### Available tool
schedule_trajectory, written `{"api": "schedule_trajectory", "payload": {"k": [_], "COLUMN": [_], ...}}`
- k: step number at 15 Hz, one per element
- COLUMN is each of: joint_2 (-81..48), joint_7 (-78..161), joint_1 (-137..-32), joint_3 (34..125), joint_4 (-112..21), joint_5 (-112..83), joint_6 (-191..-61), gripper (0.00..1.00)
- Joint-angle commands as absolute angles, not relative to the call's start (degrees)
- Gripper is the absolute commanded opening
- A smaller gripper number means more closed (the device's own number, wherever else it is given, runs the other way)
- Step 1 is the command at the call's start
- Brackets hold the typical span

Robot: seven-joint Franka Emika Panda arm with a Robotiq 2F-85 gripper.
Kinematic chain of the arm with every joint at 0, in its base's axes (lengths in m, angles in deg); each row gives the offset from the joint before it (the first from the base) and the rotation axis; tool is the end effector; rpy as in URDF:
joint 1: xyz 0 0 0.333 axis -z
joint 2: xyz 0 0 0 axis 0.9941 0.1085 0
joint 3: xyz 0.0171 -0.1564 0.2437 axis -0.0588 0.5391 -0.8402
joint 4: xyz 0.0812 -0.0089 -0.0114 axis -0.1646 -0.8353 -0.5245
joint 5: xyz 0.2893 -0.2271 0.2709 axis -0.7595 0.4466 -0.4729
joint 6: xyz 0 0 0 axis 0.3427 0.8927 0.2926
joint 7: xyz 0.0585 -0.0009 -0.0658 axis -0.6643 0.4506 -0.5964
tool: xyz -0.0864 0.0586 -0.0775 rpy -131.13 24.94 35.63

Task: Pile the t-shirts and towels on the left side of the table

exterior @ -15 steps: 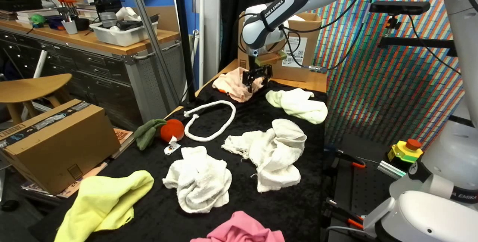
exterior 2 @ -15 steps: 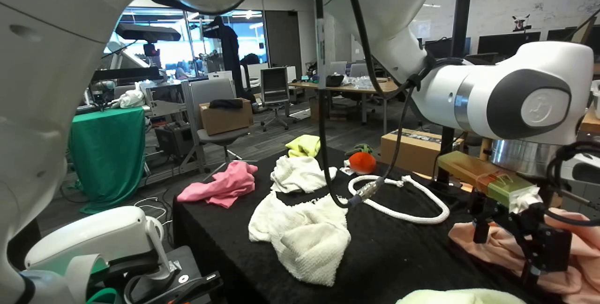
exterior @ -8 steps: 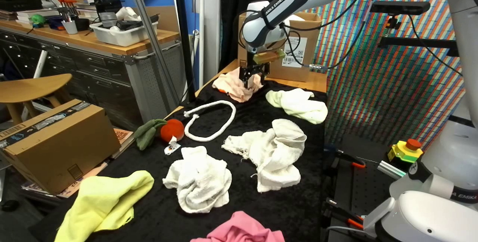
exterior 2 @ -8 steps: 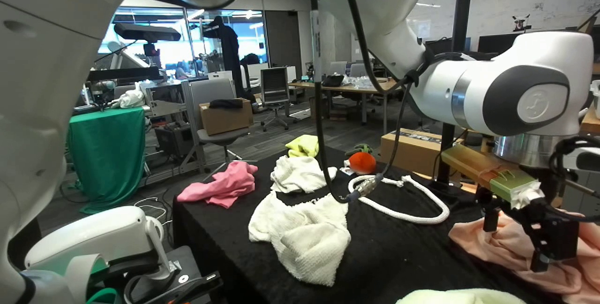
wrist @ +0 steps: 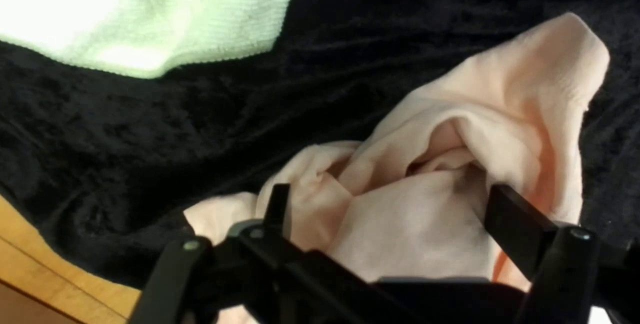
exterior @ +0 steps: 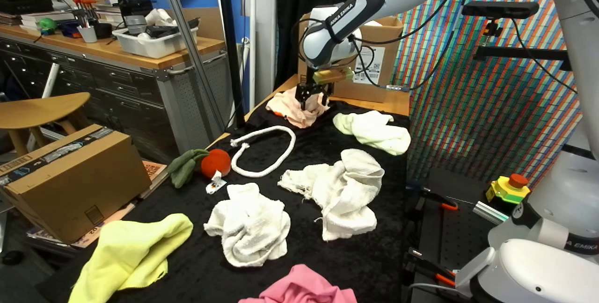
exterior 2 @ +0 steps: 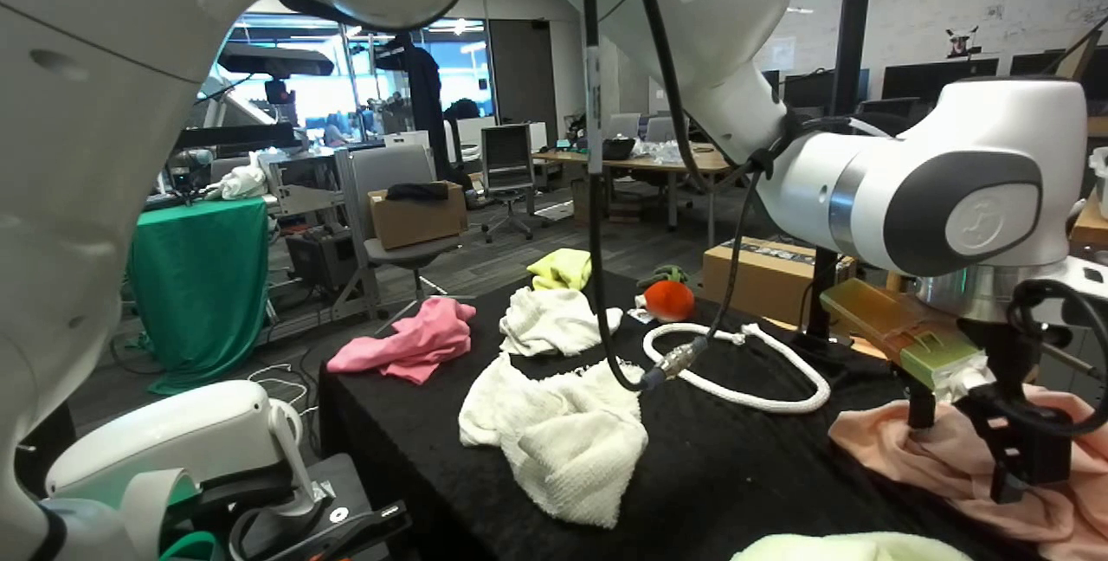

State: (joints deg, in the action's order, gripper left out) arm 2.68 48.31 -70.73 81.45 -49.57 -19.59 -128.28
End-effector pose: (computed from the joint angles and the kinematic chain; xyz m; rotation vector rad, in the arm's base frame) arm 0.6858 -0.2340 0.1625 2.9881 -0.8292 0.1434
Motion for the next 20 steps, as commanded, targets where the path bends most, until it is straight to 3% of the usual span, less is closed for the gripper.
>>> {"api": "schedule_trajectory", "payload": {"k": [1,8,16,17,18,20], "joint_2": [4.04,5.33,8.7,9.12,9.44,9.59], "joint_7": [52.44,59.22,64.69,64.94,65.4,65.66], "joint_1": [-73.49,-79.45,-83.12,-83.07,-83.19,-83.02], "joint_3": [83.92,90.29,95.42,95.55,95.9,96.07], "joint_4": [-49.7,-50.79,-49.8,-49.62,-49.73,-49.87], "joint_5": [-20.07,-16.45,-14.15,-14.41,-14.45,-14.68], "joint_6": [-134.78,-145.06,-145.02,-144.5,-144.69,-144.52], "gripper": [1.0,1.0,1.0,0.75,0.72,0.54]}}
